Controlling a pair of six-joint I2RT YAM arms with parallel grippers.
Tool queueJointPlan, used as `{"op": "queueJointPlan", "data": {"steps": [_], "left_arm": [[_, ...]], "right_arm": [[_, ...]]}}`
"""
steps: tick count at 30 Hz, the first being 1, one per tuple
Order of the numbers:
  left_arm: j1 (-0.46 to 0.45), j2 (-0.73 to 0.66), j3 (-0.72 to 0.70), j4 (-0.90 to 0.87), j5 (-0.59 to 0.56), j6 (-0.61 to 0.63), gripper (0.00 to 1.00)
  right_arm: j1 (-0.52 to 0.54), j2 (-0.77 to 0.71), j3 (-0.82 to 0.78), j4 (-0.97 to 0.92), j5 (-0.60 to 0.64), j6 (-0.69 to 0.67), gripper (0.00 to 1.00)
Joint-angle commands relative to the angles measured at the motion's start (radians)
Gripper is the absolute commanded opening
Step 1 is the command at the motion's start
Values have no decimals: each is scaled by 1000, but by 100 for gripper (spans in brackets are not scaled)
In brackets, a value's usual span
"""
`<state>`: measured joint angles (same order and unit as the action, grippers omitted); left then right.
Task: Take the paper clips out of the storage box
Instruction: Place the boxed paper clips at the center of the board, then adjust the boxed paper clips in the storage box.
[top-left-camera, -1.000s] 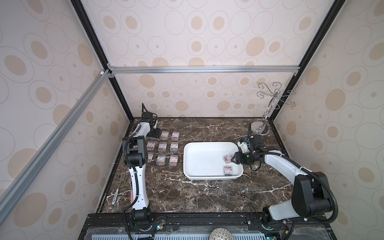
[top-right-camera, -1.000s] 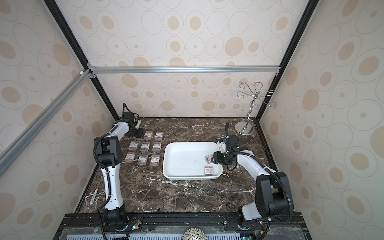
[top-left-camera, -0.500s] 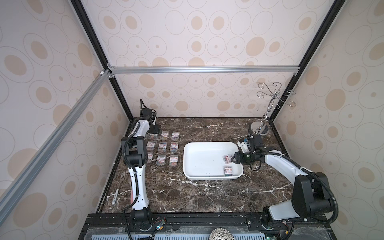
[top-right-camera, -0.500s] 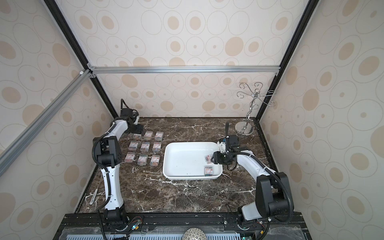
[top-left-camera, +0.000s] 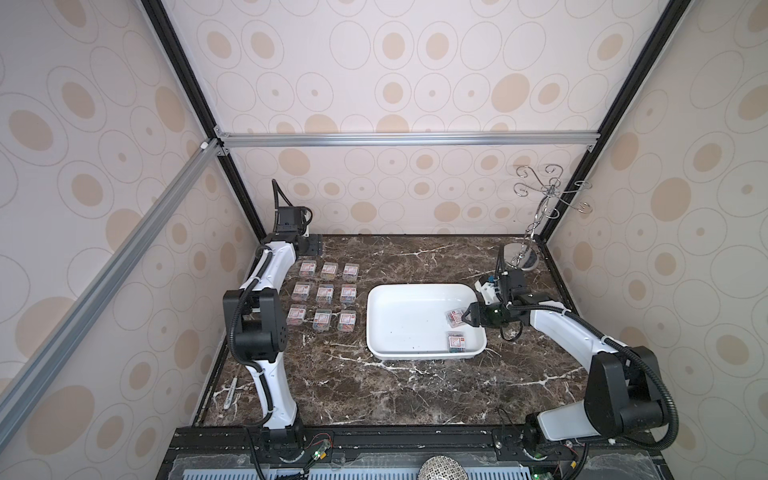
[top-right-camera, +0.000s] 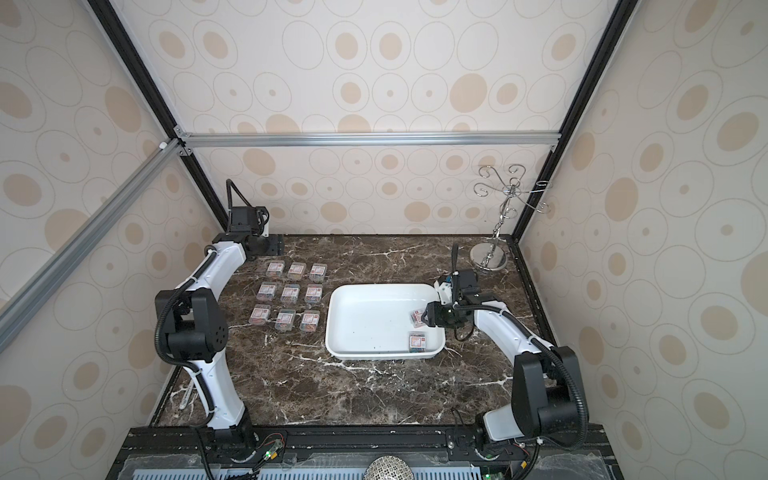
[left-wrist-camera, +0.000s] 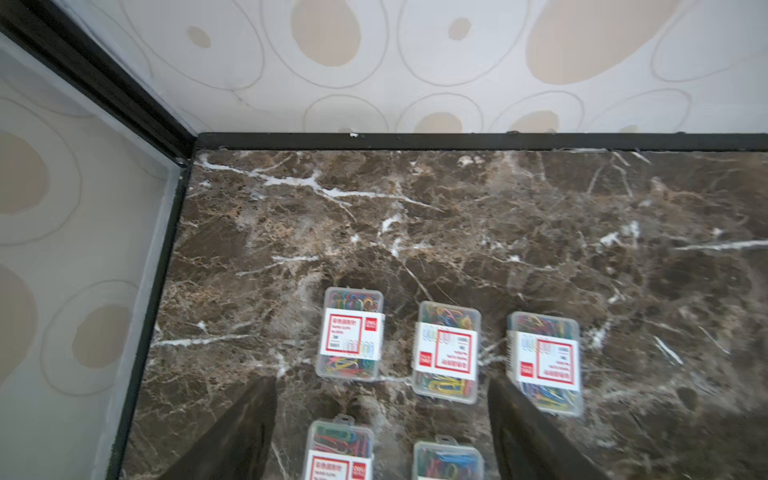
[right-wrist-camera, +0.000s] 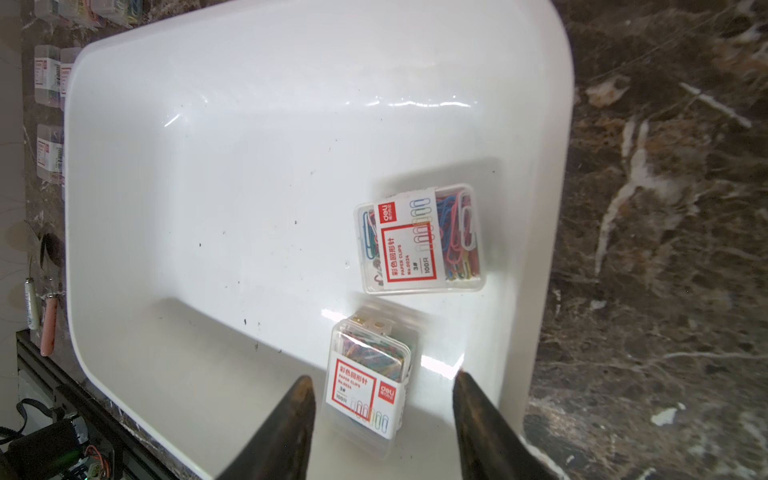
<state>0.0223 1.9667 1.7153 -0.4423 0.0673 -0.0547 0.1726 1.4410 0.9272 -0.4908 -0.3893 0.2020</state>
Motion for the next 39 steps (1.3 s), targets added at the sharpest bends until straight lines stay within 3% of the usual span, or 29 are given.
{"op": "queueJointPlan", "data": {"steps": [1,8,14,22,30,39], "left_arm": [[-42,-75,-74,90,9,-64,79],[-124,-211,-227,122,-5,-139,80],[-229,-367,-387,142,-3,-201,80],[-414,-621,-714,327,54,-348,80],[-588,-628,-760,363,9,-407,80],[-634,-606,-775,342,15,-377,79]], "right_arm": [[-5,-22,4,12,-20,10,54],[-2,-42,12,-4,-18,9,54],[49,-42,26,-50,84,4,54],[102,-38,42,-40,179,39,54],[193,23,91,-58,286,61,52],[216,90,116,-89,342,55,51]]}}
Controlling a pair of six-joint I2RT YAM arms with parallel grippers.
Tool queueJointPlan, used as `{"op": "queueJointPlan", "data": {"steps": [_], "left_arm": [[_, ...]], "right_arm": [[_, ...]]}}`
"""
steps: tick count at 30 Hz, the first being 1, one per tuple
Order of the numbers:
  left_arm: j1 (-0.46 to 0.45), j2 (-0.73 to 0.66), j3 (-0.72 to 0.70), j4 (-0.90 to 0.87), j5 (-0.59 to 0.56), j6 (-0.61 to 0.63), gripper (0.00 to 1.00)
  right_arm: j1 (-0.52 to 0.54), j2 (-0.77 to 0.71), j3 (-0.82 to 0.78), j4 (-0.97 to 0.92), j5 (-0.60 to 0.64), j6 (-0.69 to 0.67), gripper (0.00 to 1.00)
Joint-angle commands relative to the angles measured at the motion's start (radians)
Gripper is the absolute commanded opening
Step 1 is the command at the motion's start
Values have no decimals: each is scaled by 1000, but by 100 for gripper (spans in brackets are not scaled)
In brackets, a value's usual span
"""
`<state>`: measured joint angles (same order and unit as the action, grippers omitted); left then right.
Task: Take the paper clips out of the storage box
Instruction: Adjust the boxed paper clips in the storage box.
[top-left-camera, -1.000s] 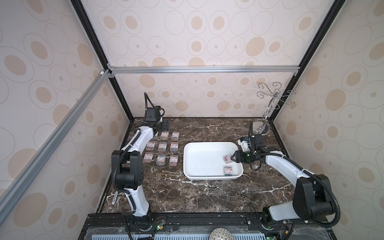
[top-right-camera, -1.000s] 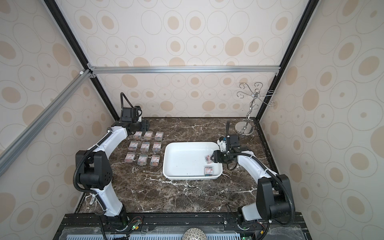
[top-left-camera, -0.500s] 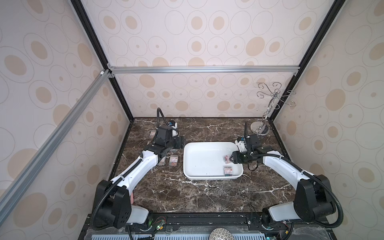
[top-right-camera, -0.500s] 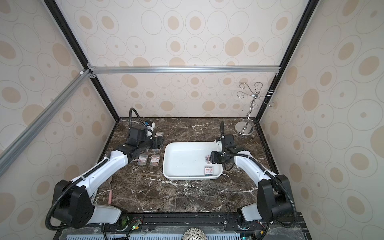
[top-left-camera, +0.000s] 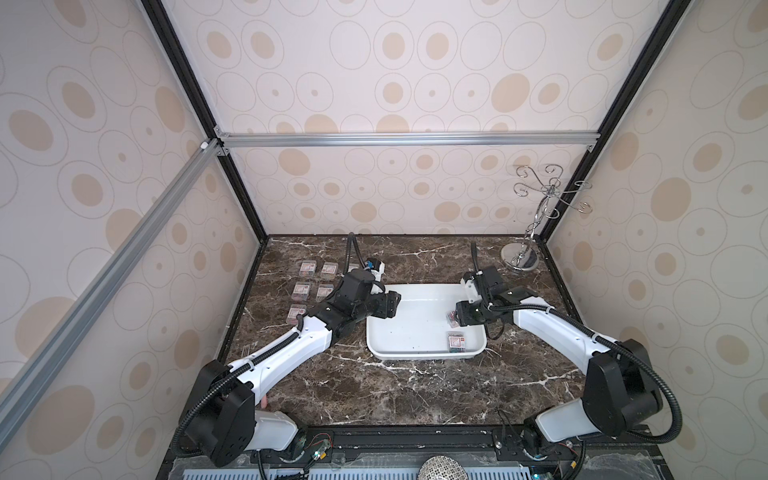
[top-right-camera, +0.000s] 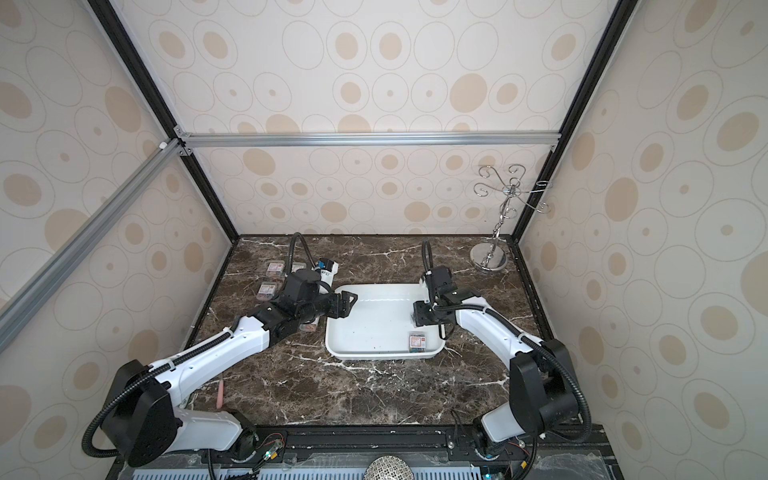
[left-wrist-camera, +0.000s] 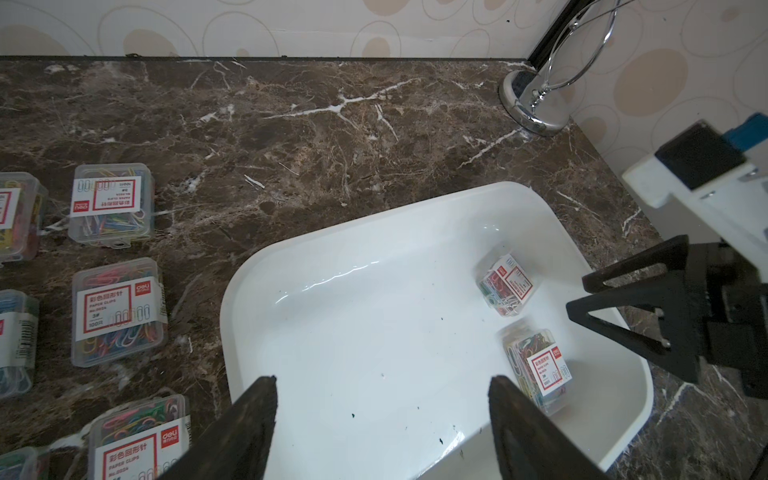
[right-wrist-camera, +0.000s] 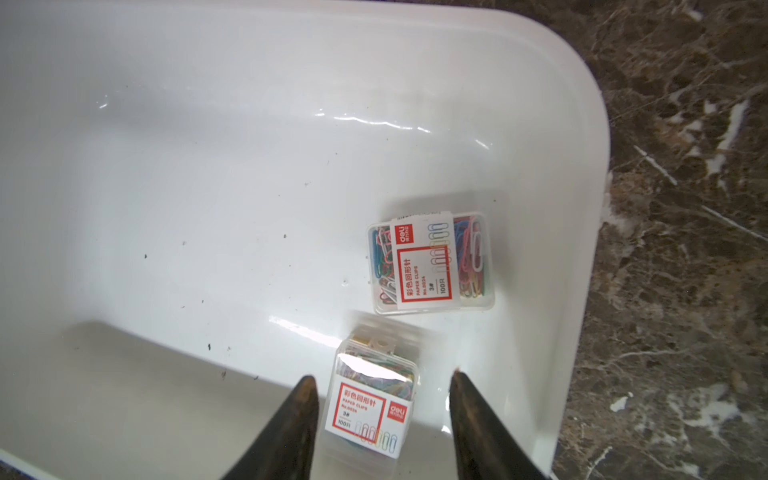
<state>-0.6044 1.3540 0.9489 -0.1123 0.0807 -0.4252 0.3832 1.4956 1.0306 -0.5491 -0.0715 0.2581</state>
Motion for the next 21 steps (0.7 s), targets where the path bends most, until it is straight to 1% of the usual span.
{"op": "queueJointPlan", "data": {"steps": [1,4,7,12,16,19,21], "left_arm": [[-13,8,-16,23,17,-7,79],[-26,20,-22,17,17,3,79],[-31,33,-18,-12,-5,7,79],[-35,31,-28,1,-1,0,79],[-40,32,-19,-13,-9,8,79],[-38,32,-8,-48,-43,25,79],[-40,31,2,-89,-90,34,79]], "right_arm": [[6,43,10,-17,19,-6,51],[7,76,34,-18,30,-10,54],[15,105,68,-35,50,-23,60],[28,152,104,-41,119,-25,70],[32,206,140,-47,145,-16,72],[38,244,176,-63,175,0,75],[39,267,199,-68,185,11,77]]}}
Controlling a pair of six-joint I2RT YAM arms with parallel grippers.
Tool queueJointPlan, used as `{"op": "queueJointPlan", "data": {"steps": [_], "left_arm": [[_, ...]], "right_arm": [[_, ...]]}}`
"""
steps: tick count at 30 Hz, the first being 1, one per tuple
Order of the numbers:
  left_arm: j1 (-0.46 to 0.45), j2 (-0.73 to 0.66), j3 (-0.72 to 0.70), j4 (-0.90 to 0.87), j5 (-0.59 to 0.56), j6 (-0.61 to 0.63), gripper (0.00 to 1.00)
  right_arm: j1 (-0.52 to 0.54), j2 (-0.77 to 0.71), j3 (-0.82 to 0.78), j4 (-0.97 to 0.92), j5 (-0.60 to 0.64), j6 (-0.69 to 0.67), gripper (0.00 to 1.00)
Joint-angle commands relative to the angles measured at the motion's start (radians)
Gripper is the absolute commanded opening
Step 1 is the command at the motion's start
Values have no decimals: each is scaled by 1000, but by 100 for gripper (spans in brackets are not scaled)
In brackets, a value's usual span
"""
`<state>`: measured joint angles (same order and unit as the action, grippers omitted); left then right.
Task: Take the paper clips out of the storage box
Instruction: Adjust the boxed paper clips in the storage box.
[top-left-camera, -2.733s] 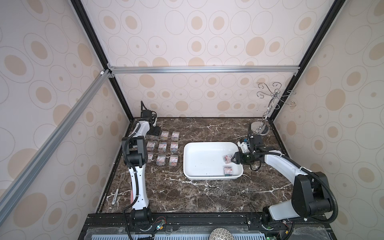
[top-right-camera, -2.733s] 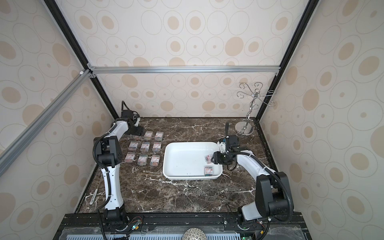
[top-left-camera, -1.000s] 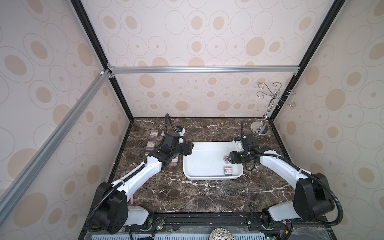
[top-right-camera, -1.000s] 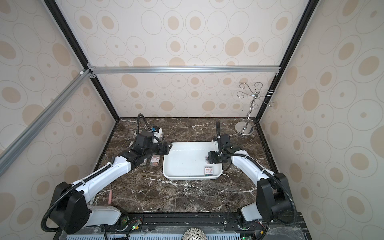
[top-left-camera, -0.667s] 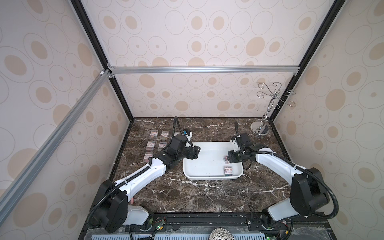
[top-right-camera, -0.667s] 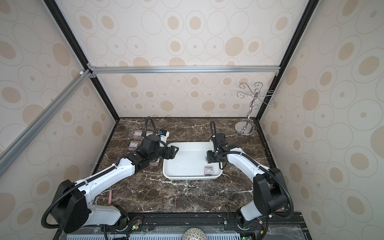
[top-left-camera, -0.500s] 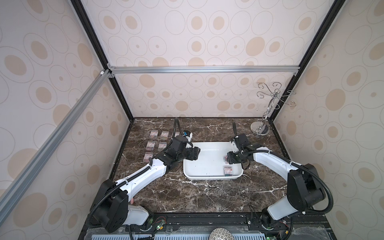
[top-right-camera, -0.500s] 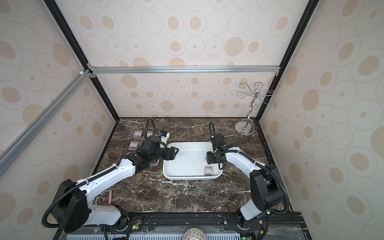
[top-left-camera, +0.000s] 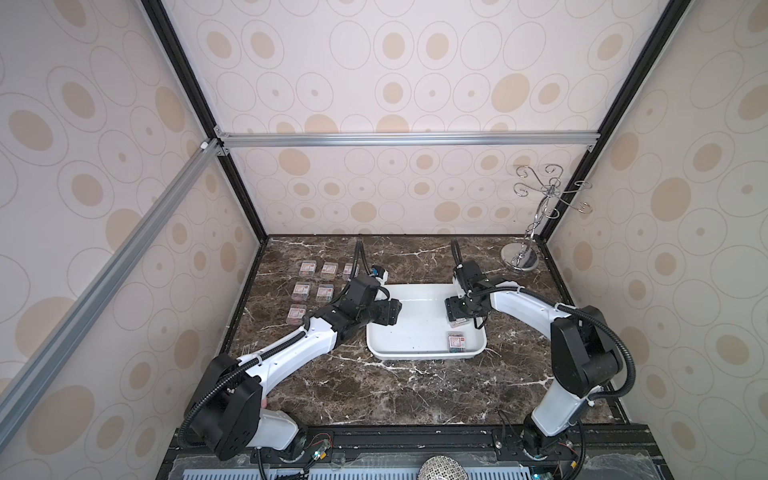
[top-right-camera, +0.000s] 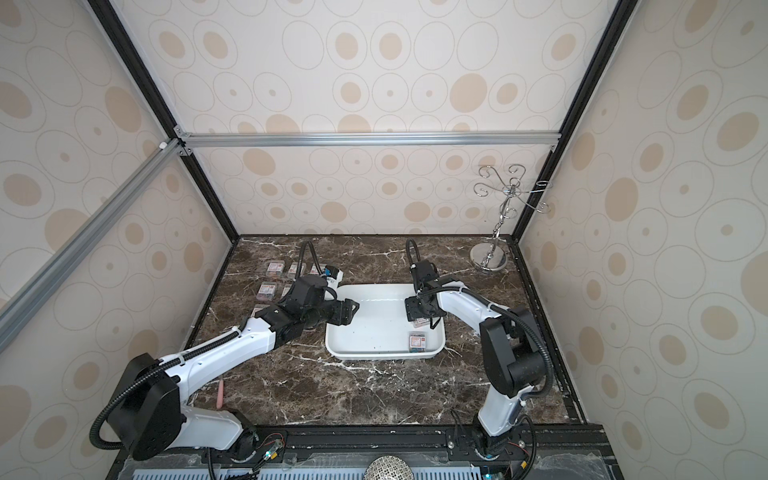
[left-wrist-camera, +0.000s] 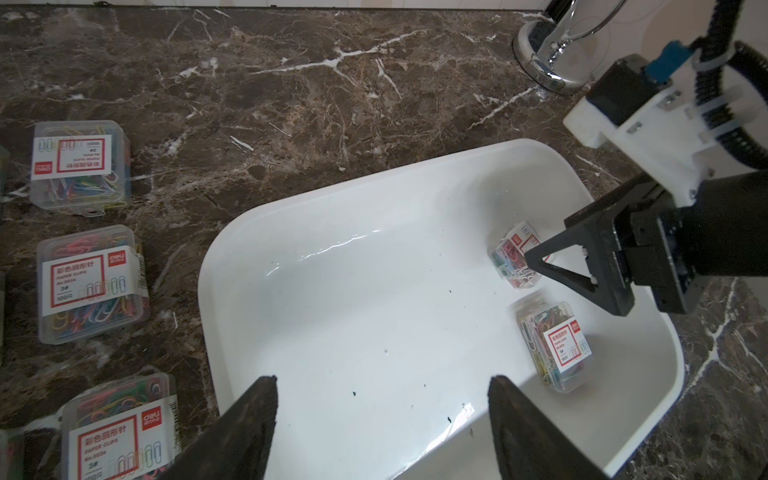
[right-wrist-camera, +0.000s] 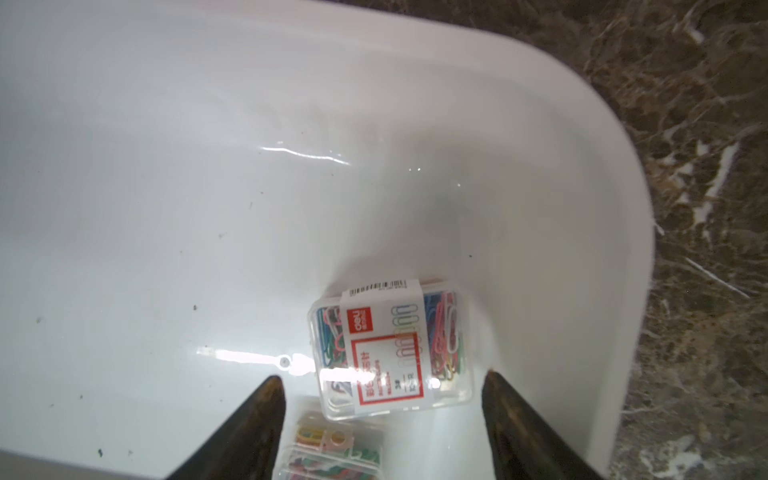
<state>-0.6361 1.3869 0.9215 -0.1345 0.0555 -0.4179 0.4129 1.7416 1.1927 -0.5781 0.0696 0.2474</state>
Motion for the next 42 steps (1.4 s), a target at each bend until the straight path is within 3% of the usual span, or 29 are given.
{"op": "queueJointPlan", "data": {"steps": [1,13,23,34,42], "left_arm": [[-8,-6,30,-79,-85,27,79],[-7,-41,10,-79,-77,37,79],[-8,-36,15,-78,-71,40,79],[-8,-29,28,-82,-63,40,79],[-8,-42,23,-92,-58,35,79]], "right_arm": [[10,35,51,-48,48,26,77],[20,126,106,-94,31,54,88],[24,104,61,-60,-94,60,88],[107,15,4,30,-257,127,89],[171,38,14,60,-324,156,89]]}}
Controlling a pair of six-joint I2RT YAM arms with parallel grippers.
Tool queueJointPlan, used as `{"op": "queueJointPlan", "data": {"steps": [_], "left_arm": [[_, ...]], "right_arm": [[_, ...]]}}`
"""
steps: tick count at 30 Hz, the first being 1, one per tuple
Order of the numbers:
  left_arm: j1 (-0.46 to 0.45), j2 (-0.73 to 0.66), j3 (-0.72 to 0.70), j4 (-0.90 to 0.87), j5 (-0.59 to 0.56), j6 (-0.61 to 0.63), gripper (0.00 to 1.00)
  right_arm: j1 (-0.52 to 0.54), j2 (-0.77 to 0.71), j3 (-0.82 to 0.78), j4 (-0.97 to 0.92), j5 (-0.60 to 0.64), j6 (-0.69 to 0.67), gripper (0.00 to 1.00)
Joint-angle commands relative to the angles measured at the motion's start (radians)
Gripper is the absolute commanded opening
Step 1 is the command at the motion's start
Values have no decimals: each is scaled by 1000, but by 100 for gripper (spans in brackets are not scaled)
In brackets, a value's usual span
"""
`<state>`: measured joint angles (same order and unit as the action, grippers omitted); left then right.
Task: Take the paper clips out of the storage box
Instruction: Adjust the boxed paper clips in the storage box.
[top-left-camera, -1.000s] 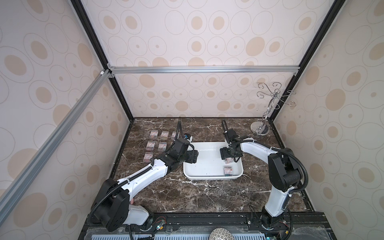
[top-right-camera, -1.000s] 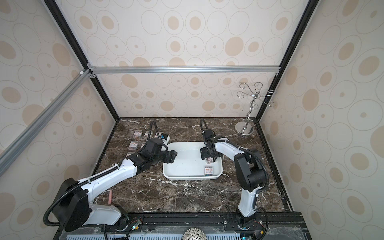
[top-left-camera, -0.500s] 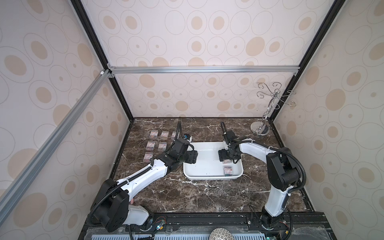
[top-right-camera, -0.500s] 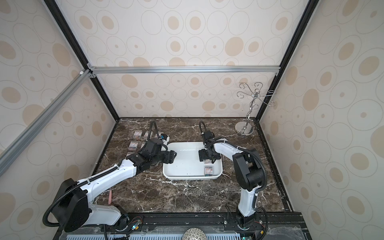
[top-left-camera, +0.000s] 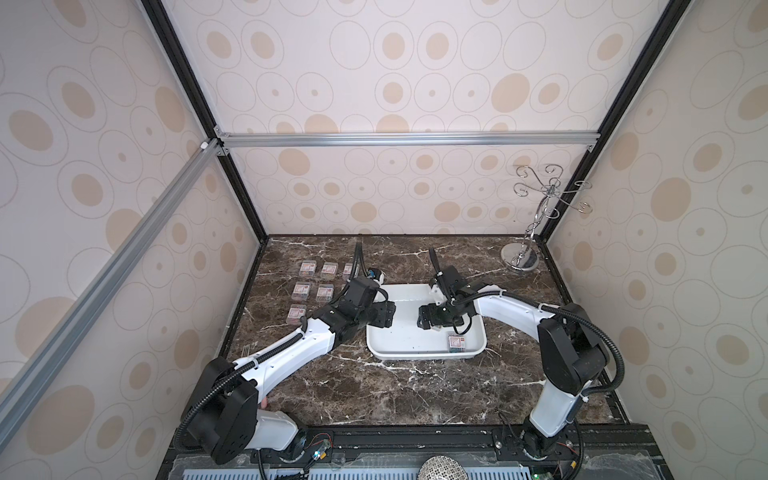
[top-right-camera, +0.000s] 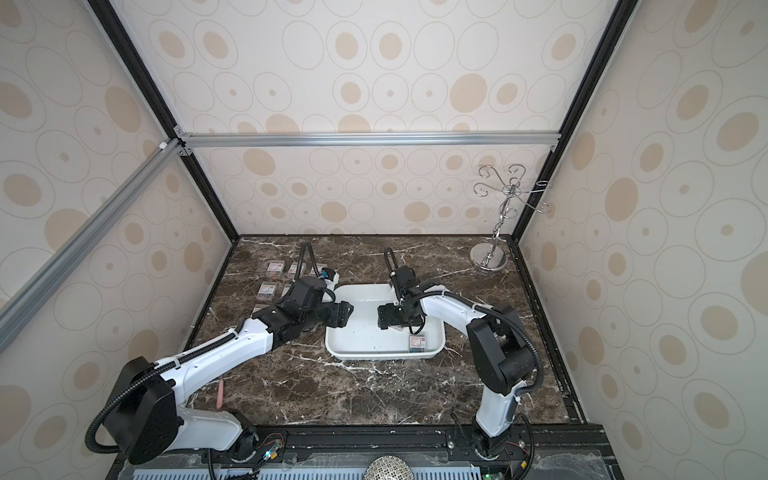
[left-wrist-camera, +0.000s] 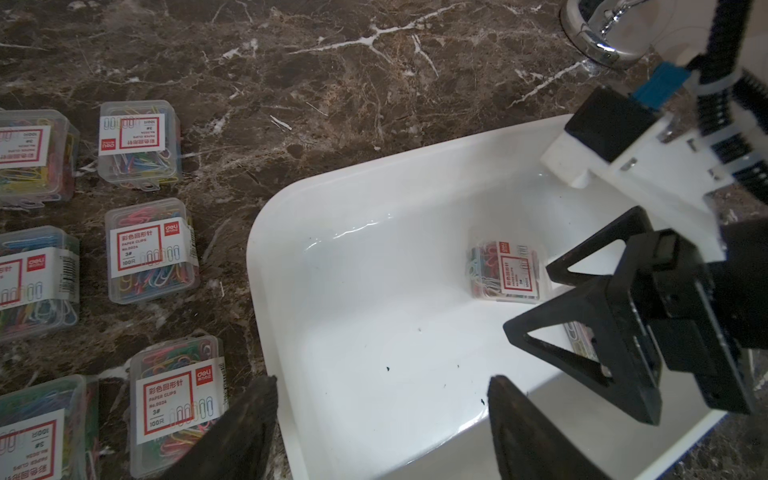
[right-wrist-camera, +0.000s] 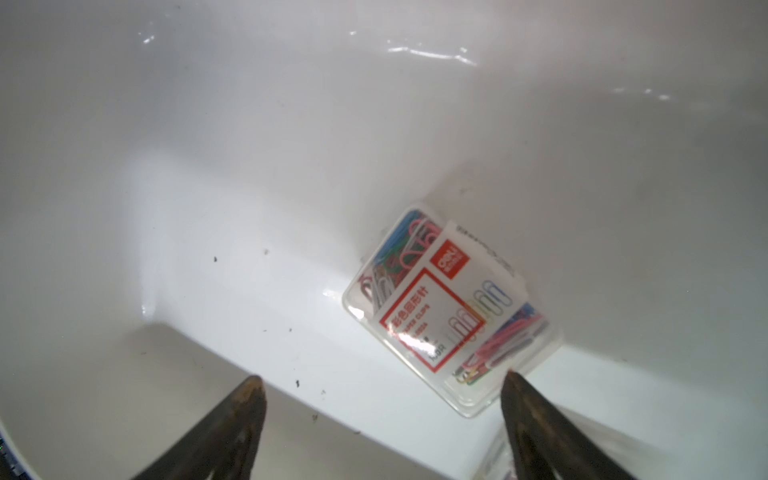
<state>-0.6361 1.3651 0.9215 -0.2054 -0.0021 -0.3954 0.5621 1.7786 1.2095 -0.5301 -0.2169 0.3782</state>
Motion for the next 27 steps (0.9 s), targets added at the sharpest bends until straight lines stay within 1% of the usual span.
{"op": "queueJointPlan", "data": {"steps": [1,5,12,17,19,23,27], "left_arm": [[-8,-23,20,-22,-1,13,79],[-8,-34,12,-23,2,10,79],[-13,-32,13,-24,11,4,79],[-14,-26,17,-19,19,-3,79],[-16,-21,17,-10,31,-6,79],[-23,9,31,3,54,-12,78],[-28,43,44,17,66,-31,78]], "right_arm": [[26,1,-4,15,-42,25,89],[31,-3,5,20,-90,12,89],[18,-12,54,-51,57,-51,89],[-18,-11,51,-42,68,-50,88],[-38,-1,49,-38,68,-39,86],[-83,20,37,-8,4,-23,73],[-98,27,10,45,-68,-9,70]]}}
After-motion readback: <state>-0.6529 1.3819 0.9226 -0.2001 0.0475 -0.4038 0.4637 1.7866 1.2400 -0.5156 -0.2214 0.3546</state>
